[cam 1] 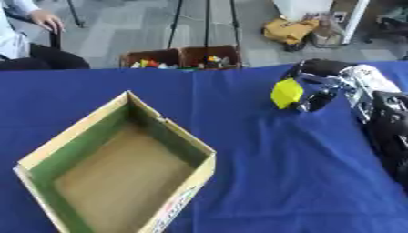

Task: Pick up objects on the table and place them in the box.

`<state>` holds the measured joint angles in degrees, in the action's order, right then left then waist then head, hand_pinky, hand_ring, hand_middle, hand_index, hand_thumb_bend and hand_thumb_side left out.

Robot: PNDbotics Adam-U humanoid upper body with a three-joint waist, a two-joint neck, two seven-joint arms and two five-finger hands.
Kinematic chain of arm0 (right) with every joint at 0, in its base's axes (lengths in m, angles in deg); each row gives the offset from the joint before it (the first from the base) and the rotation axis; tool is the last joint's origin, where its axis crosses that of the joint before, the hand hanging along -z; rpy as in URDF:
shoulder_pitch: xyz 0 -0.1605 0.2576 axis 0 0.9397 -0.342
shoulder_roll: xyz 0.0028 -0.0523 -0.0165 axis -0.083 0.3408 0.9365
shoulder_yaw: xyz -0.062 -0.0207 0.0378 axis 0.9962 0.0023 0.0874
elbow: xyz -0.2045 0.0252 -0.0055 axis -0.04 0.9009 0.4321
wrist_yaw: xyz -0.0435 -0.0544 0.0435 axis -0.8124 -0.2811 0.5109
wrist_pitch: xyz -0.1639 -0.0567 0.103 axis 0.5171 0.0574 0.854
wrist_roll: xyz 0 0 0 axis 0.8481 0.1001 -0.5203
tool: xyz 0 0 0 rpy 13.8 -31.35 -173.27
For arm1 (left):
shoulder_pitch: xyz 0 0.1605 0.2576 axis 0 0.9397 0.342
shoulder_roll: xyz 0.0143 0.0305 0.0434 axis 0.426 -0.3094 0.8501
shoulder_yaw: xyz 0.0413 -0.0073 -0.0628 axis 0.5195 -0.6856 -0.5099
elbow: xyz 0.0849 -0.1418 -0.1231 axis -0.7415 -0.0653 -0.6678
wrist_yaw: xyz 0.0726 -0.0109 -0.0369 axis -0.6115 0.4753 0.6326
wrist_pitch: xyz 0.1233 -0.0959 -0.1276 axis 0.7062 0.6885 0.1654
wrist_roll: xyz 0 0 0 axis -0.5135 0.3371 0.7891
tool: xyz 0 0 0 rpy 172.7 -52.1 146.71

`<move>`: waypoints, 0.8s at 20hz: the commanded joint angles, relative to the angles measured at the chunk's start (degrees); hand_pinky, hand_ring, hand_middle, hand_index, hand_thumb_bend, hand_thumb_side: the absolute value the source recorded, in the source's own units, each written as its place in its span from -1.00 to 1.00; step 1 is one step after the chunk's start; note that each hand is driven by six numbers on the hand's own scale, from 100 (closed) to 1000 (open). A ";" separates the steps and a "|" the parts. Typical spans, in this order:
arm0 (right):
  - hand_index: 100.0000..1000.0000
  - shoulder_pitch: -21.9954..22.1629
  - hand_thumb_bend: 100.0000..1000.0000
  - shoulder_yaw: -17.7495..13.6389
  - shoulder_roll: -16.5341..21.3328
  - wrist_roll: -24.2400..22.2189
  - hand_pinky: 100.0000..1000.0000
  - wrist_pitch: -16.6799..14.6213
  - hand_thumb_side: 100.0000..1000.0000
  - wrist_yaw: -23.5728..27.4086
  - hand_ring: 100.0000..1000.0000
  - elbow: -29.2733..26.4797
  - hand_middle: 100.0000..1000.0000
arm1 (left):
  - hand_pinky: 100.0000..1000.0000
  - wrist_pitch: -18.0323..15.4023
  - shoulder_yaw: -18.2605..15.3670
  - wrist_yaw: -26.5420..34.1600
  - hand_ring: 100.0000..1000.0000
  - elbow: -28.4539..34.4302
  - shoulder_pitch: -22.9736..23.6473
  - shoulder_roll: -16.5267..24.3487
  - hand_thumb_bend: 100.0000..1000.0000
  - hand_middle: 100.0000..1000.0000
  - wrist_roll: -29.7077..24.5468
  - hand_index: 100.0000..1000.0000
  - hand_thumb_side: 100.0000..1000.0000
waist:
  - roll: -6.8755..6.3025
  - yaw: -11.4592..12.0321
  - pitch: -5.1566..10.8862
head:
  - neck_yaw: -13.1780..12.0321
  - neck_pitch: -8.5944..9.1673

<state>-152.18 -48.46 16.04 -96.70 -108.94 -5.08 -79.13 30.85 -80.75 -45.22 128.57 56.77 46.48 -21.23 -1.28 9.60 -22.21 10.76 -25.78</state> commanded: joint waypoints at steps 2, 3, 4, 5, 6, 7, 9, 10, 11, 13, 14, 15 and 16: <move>0.44 -0.79 -0.69 -0.24 0.79 1.03 0.40 0.99 -0.82 0.36 0.51 -0.35 -0.95 | 0.42 0.38 -0.24 -0.17 0.29 0.98 -0.36 0.58 -1.00 0.58 0.24 0.89 0.88 | 0.43 0.27 0.02 | 0.11 0.66; 0.41 -0.77 -0.69 -0.23 0.79 1.29 0.39 1.23 -0.82 0.44 0.50 -0.33 -0.97 | 0.42 0.41 -0.25 -0.19 0.29 0.98 -0.37 0.59 -1.00 0.58 0.30 0.89 0.88 | 0.45 0.32 0.03 | 0.10 0.68; 0.34 -0.77 -0.67 -0.21 0.76 1.54 0.38 1.44 -0.81 0.54 0.48 -0.30 -1.00 | 0.42 0.43 -0.24 -0.20 0.29 0.98 -0.37 0.59 -1.00 0.58 0.35 0.89 0.88 | 0.47 0.37 0.04 | 0.11 0.70; 0.33 -0.78 -0.67 -0.21 0.72 1.81 0.38 1.61 -0.81 0.69 0.48 -0.31 -1.00 | 0.42 0.46 -0.24 -0.24 0.29 0.98 -0.38 0.59 -1.00 0.58 0.37 0.89 0.88 | 0.50 0.41 0.04 | 0.14 0.71; 0.29 -0.78 -0.66 -0.18 0.70 2.04 0.37 1.75 -0.81 0.82 0.47 -0.32 -1.00 | 0.42 0.50 -0.24 -0.27 0.29 0.98 -0.38 0.58 -1.00 0.58 0.39 0.89 0.88 | 0.52 0.43 0.04 | 0.15 0.72; 0.29 -0.78 -0.66 -0.13 0.70 2.25 0.37 1.87 -0.81 0.91 0.47 -0.33 -1.00 | 0.42 0.56 -0.25 -0.30 0.29 0.98 -0.40 0.57 -1.00 0.58 0.42 0.89 0.88 | 0.54 0.43 0.04 | 0.16 0.73; 0.24 -0.79 -0.66 -0.06 0.70 2.54 0.37 2.03 -0.82 1.04 0.46 -0.32 -1.00 | 0.42 0.64 -0.26 -0.36 0.29 0.98 -0.42 0.57 -1.00 0.58 0.46 0.89 0.88 | 0.56 0.42 0.04 | 0.17 0.74; 0.15 -0.81 -0.70 -0.07 0.69 2.70 0.36 2.11 -0.83 1.12 0.45 -0.33 -1.00 | 0.42 0.70 -0.27 -0.41 0.29 0.98 -0.43 0.57 -1.00 0.58 0.46 0.89 0.87 | 0.57 0.40 0.04 | 0.17 0.73; 0.13 -0.89 -0.71 -0.14 0.70 2.91 0.36 2.19 -0.83 1.35 0.44 -0.41 -1.00 | 0.42 0.79 -0.30 -0.44 0.29 0.98 -0.45 0.58 -1.00 0.57 0.50 0.89 0.87 | 0.62 0.33 0.10 | 0.15 0.68; 0.08 -0.99 -0.73 -0.17 0.75 3.17 0.36 2.26 -0.82 1.83 0.44 -0.55 -1.00 | 0.42 0.99 -0.35 -0.49 0.29 0.98 -0.49 0.65 -1.00 0.57 0.60 0.89 0.87 | 0.70 0.20 0.18 | 0.12 0.64; 0.04 -1.03 -0.76 -0.15 0.80 3.22 0.35 2.26 -0.83 2.03 0.43 -0.62 -1.00 | 0.42 1.07 -0.36 -0.52 0.29 0.98 -0.51 0.68 -1.00 0.57 0.63 0.89 0.87 | 0.74 0.15 0.23 | 0.12 0.63; 0.02 -1.08 -0.76 -0.18 0.85 3.28 0.35 2.31 -0.83 2.28 0.43 -0.70 -1.00 | 0.42 1.17 -0.37 -0.52 0.29 0.98 -0.52 0.72 -1.00 0.57 0.68 0.89 0.87 | 0.79 0.08 0.32 | 0.15 0.62; 0.00 -1.10 -0.77 -0.21 0.89 3.32 0.35 2.37 -0.83 2.53 0.42 -0.77 -1.00 | 0.42 1.26 -0.39 -0.51 0.29 0.98 -0.53 0.76 -1.00 0.57 0.73 0.89 0.87 | 0.82 0.04 0.39 | 0.16 0.62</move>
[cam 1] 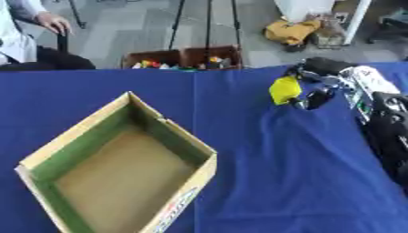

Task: Pick up objects on the table and place them in the box.

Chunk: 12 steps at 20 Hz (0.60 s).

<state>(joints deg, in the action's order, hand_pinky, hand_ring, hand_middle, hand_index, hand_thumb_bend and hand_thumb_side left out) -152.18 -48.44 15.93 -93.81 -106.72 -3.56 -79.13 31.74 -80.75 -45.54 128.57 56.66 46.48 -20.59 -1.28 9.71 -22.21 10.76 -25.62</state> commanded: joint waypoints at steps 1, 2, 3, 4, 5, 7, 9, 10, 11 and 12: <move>-0.01 -1.13 -0.80 -0.25 1.06 0.48 0.34 0.26 -0.84 1.24 0.42 -0.84 -1.00 | 0.42 0.45 -0.40 -0.18 0.29 0.98 -0.42 0.82 -1.00 0.57 0.15 0.89 0.87 | 0.85 -0.11 0.49 | 0.16 0.49; -0.02 -1.13 -0.81 -0.25 1.11 0.51 0.34 0.35 -0.84 1.44 0.42 -0.91 -1.00 | 0.42 0.51 -0.42 -0.16 0.28 0.98 -0.41 0.87 -1.00 0.57 0.20 0.89 0.87 | 0.87 -0.14 0.57 | 0.16 0.50; -0.04 -1.13 -0.82 -0.22 1.16 0.52 0.34 0.41 -0.84 1.63 0.41 -0.99 -1.00 | 0.42 0.60 -0.43 -0.14 0.28 0.98 -0.40 0.92 -1.00 0.57 0.24 0.89 0.87 | 0.89 -0.18 0.67 | 0.17 0.51; -0.07 -1.13 -0.84 -0.20 1.21 0.54 0.34 0.46 -0.85 1.80 0.40 -1.10 -1.00 | 0.42 0.67 -0.43 -0.12 0.28 0.98 -0.39 0.96 -1.00 0.57 0.27 0.89 0.87 | 0.90 -0.21 0.75 | 0.16 0.50; -0.09 -1.13 -0.86 -0.23 1.23 0.60 0.34 0.49 -0.86 2.10 0.40 -1.26 -1.00 | 0.42 0.74 -0.44 -0.08 0.28 0.98 -0.38 1.01 -1.00 0.57 0.31 0.89 0.87 | 0.90 -0.28 0.86 | 0.14 0.43; -0.13 -1.12 -0.92 -0.27 1.33 0.67 0.33 0.62 -0.88 2.81 0.38 -1.61 -1.00 | 0.42 0.87 -0.48 -0.01 0.28 0.98 -0.35 1.12 -1.00 0.57 0.41 0.89 0.86 | 0.93 -0.39 1.05 | 0.06 0.33; -0.16 -1.11 -0.95 -0.30 1.49 0.74 0.33 0.72 -0.89 3.65 0.37 -2.11 -1.00 | 0.42 1.05 -0.51 0.06 0.28 0.98 -0.36 1.23 -1.00 0.57 0.49 0.89 0.86 | 0.97 -0.51 1.25 | -0.08 0.30; -0.18 -1.08 -0.97 -0.34 1.59 0.72 0.33 0.69 -0.90 4.21 0.37 -2.42 -1.00 | 0.42 1.15 -0.53 0.10 0.28 0.98 -0.35 1.27 -1.00 0.57 0.52 0.89 0.86 | 0.98 -0.58 1.37 | -0.16 0.23; -0.19 -1.04 -0.98 -0.36 1.72 0.58 0.33 0.62 -0.90 4.88 0.37 -2.74 -1.00 | 0.42 1.22 -0.55 0.14 0.28 0.98 -0.31 1.33 -1.00 0.57 0.57 0.89 0.86 | 0.99 -0.65 1.48 | -0.24 0.16; -0.22 -1.01 -1.00 -0.35 1.88 0.36 0.33 0.55 -0.90 5.61 0.36 -3.08 -1.00 | 0.42 1.28 -0.58 0.19 0.28 0.98 -0.27 1.39 -1.00 0.57 0.62 0.89 0.86 | 0.99 -0.72 1.59 | -0.30 0.11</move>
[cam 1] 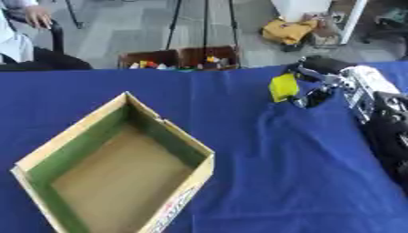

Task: Pick up objects on the table and place them in the box.

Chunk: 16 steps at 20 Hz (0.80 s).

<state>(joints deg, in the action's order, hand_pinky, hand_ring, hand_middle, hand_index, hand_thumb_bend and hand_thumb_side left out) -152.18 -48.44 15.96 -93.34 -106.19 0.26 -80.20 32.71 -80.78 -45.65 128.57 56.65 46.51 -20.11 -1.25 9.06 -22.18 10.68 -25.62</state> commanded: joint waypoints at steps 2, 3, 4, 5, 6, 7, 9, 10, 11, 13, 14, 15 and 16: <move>-0.24 -1.01 -1.00 -0.35 2.20 -0.66 0.33 -0.08 -0.93 3.42 0.36 -3.02 -1.00 | 0.42 0.48 -0.63 0.38 0.28 0.98 -0.18 1.52 -1.00 0.57 0.27 0.89 0.86 | 0.97 -0.22 1.83 | -0.31 -0.05; -0.24 -1.03 -1.00 -0.39 2.36 -1.02 0.34 -0.11 -0.93 4.26 0.36 -3.62 -1.00 | 0.42 0.55 -0.64 0.42 0.28 0.98 -0.14 1.59 -1.00 0.57 0.30 0.89 0.86 | 0.97 -0.29 1.97 | -0.36 -0.13; -0.24 -1.01 -1.00 -0.39 2.55 -1.47 0.33 -0.10 -0.95 5.14 0.36 -4.23 -1.00 | 0.42 0.60 -0.65 0.45 0.28 0.98 -0.10 1.66 -1.00 0.57 0.33 0.89 0.86 | 0.98 -0.33 2.08 | -0.41 -0.21; -0.25 -1.02 -1.00 -0.37 2.80 -1.88 0.33 -0.09 -0.95 6.00 0.36 -4.95 -1.00 | 0.41 0.66 -0.66 0.50 0.28 0.98 -0.07 1.71 -1.00 0.57 0.38 0.89 0.86 | 0.99 -0.37 2.20 | -0.47 -0.28; -0.25 -0.98 -1.00 -0.31 3.07 -2.27 0.33 -0.04 -0.95 6.87 0.36 -5.72 -1.00 | 0.41 0.71 -0.68 0.55 0.28 0.98 -0.04 1.77 -1.00 0.57 0.44 0.89 0.86 | 1.00 -0.41 2.29 | -0.51 -0.32; -0.25 -0.97 -1.00 -0.18 3.34 -2.61 0.33 -0.05 -0.96 7.74 0.35 -6.56 -1.00 | 0.41 0.76 -0.70 0.61 0.28 0.98 -0.02 1.83 -1.00 0.57 0.50 0.89 0.86 | 1.01 -0.47 2.41 | -0.53 -0.38; -0.27 -0.86 -1.00 0.16 3.82 -3.20 0.32 -0.05 -0.98 9.35 0.34 -8.19 -1.00 | 0.41 0.87 -0.69 0.69 0.28 0.98 0.00 1.93 -1.00 0.57 0.55 0.89 0.86 | 1.01 -0.59 2.57 | -0.55 -0.50; -0.27 -0.78 -1.00 0.33 4.01 -3.50 0.32 -0.01 -0.98 10.15 0.34 -8.98 -1.00 | 0.41 0.91 -0.68 0.72 0.28 0.98 0.01 1.97 -1.00 0.57 0.55 0.89 0.86 | 1.01 -0.65 2.63 | -0.56 -0.55; -0.30 -0.69 -1.00 0.49 4.20 -3.78 0.32 0.02 -0.98 11.00 0.34 -9.84 -1.00 | 0.41 0.94 -0.67 0.77 0.28 0.98 0.02 2.01 -1.00 0.57 0.55 0.89 0.86 | 0.99 -0.68 2.71 | -0.56 -0.57; -0.31 -0.47 -1.00 0.64 4.44 -4.43 0.33 0.28 -1.00 12.74 0.34 -11.46 -1.00 | 0.41 0.96 -0.67 0.88 0.28 0.98 0.08 2.08 -1.00 0.57 0.59 0.89 0.86 | 0.96 -0.67 2.84 | -0.55 -0.61; -0.32 -0.36 -1.00 0.64 4.53 -4.76 0.33 0.42 -1.00 13.61 0.34 -12.27 -1.00 | 0.41 0.97 -0.67 0.94 0.28 0.98 0.10 2.11 -1.00 0.57 0.61 0.89 0.86 | 0.95 -0.65 2.90 | -0.57 -0.62; -0.32 -0.24 -1.00 0.71 4.68 -5.11 0.33 0.52 -1.00 14.50 0.34 -13.15 -1.00 | 0.41 0.98 -0.67 0.98 0.28 0.98 0.13 2.12 -1.00 0.57 0.62 0.89 0.86 | 0.95 -0.62 2.95 | -0.63 -0.67; -0.32 -0.10 -1.00 0.81 4.86 -5.44 0.33 0.59 -1.00 15.38 0.34 -14.06 -1.00 | 0.41 0.99 -0.67 1.01 0.28 0.98 0.16 2.13 -1.00 0.57 0.62 0.89 0.86 | 0.96 -0.58 3.00 | -0.70 -0.70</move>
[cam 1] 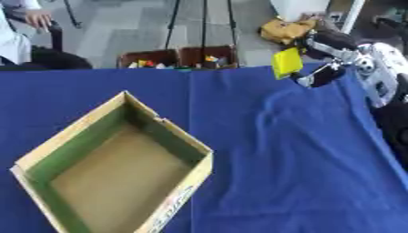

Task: Pick up objects on the table and place them in the box.

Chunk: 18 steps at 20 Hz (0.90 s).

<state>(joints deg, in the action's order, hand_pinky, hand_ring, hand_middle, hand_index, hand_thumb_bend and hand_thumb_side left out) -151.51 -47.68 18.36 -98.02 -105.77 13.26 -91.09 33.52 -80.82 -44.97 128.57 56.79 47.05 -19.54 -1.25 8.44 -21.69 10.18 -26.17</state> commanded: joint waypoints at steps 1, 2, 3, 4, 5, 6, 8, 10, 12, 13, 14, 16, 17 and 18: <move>-0.33 -0.68 -1.00 0.17 2.62 -1.00 0.32 0.22 -1.00 3.21 0.33 -4.14 -1.00 | 0.41 0.19 -0.63 0.34 0.28 0.98 0.05 1.60 -1.00 0.57 0.05 0.89 0.86 | 0.96 0.06 2.55 | -0.33 -0.22; -0.33 -0.58 -1.00 0.37 2.79 -1.20 0.32 0.24 -1.00 4.06 0.33 -5.23 -1.00 | 0.41 0.22 -0.64 0.36 0.28 0.98 0.05 1.60 -1.00 0.57 0.05 0.89 0.86 | 0.97 0.06 2.58 | -0.48 -0.25; -0.33 -0.49 -1.00 0.57 2.87 -1.41 0.32 0.24 -1.00 4.89 0.33 -6.29 -1.00 | 0.41 0.25 -0.64 0.39 0.28 0.98 0.04 1.64 -1.00 0.57 0.06 0.89 0.86 | 0.98 0.05 2.63 | -0.56 -0.29; -0.33 -0.42 -1.00 0.81 2.97 -1.59 0.32 0.25 -1.00 5.70 0.33 -7.36 -1.00 | 0.41 0.27 -0.64 0.43 0.28 0.98 0.03 1.69 -1.00 0.57 0.07 0.89 0.85 | 1.00 0.02 2.69 | -0.61 -0.34; -0.33 -0.37 -1.00 1.10 3.05 -1.75 0.32 0.25 -1.00 6.51 0.32 -8.44 -1.00 | 0.41 0.29 -0.62 0.48 0.28 0.98 0.02 1.74 -1.00 0.57 0.09 0.89 0.85 | 1.00 0.00 2.76 | -0.68 -0.37; -0.34 -0.34 -1.00 1.40 3.09 -1.84 0.31 0.29 -1.00 7.30 0.32 -9.55 -1.00 | 0.41 0.32 -0.60 0.54 0.28 0.98 0.01 1.80 -1.00 0.57 0.10 0.89 0.85 | 1.00 -0.04 2.84 | -0.77 -0.40; -0.34 -0.30 -1.00 2.20 3.17 -1.94 0.30 0.56 -1.00 8.94 0.31 -11.93 -1.00 | 0.41 0.41 -0.55 0.68 0.28 0.98 0.00 1.92 -1.00 0.58 0.11 0.89 0.85 | 1.04 -0.07 3.01 | -0.96 -0.38; -0.34 -0.25 -1.00 3.20 3.23 -2.06 0.29 0.83 -1.00 10.55 0.30 -14.23 -1.00 | 0.41 0.47 -0.52 0.81 0.28 0.98 0.00 2.03 -1.00 0.58 0.11 0.89 0.85 | 1.09 -0.01 3.15 | -1.14 -0.35; -0.34 -0.31 -1.00 4.44 3.06 -2.12 0.28 0.99 -1.00 12.17 0.30 -16.72 -1.00 | 0.41 0.54 -0.50 0.97 0.28 0.98 0.00 2.12 -1.00 0.58 0.12 0.89 0.85 | 1.15 0.10 3.28 | -1.41 -0.32; -0.34 -0.32 -1.00 5.02 2.94 -2.25 0.28 1.18 -1.00 12.97 0.30 -17.91 -1.00 | 0.41 0.59 -0.48 1.03 0.28 0.98 -0.01 2.15 -1.00 0.58 0.11 0.89 0.85 | 1.18 0.15 3.32 | -1.51 -0.32; -0.34 -0.36 -1.00 5.62 2.77 -2.46 0.28 1.40 -1.00 13.78 0.30 -19.08 -1.00 | 0.41 0.63 -0.46 1.08 0.28 0.98 -0.04 2.18 -1.00 0.58 0.08 0.89 0.85 | 1.21 0.20 3.34 | -1.57 -0.31; -0.34 -0.52 -1.00 6.81 2.25 -3.17 0.28 1.89 -1.00 15.43 0.29 -21.27 -1.00 | 0.41 0.74 -0.42 1.17 0.28 0.98 -0.11 2.19 -1.00 0.58 -0.01 0.89 0.85 | 1.29 0.30 3.37 | -1.66 -0.30; -0.34 -0.65 -1.00 7.37 1.91 -3.68 0.29 2.19 -0.96 16.26 0.30 -22.24 -1.00 | 0.41 0.80 -0.40 1.20 0.28 0.98 -0.15 2.19 -1.00 0.58 -0.07 0.89 0.85 | 1.34 0.33 3.36 | -1.73 -0.30; -0.34 -0.80 -1.00 7.87 1.54 -4.29 0.29 2.52 -1.00 17.11 0.30 -23.07 -1.00 | 0.41 0.86 -0.37 1.24 0.28 0.98 -0.20 2.19 -1.00 0.58 -0.14 0.89 0.85 | 1.38 0.35 3.36 | -1.81 -0.34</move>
<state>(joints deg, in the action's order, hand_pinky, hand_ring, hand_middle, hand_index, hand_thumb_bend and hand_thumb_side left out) -150.80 -40.12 19.28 -101.78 -103.53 28.95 -111.85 34.20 -80.81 -44.04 128.57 56.80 47.59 -19.62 -0.78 8.69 -20.72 8.62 -26.60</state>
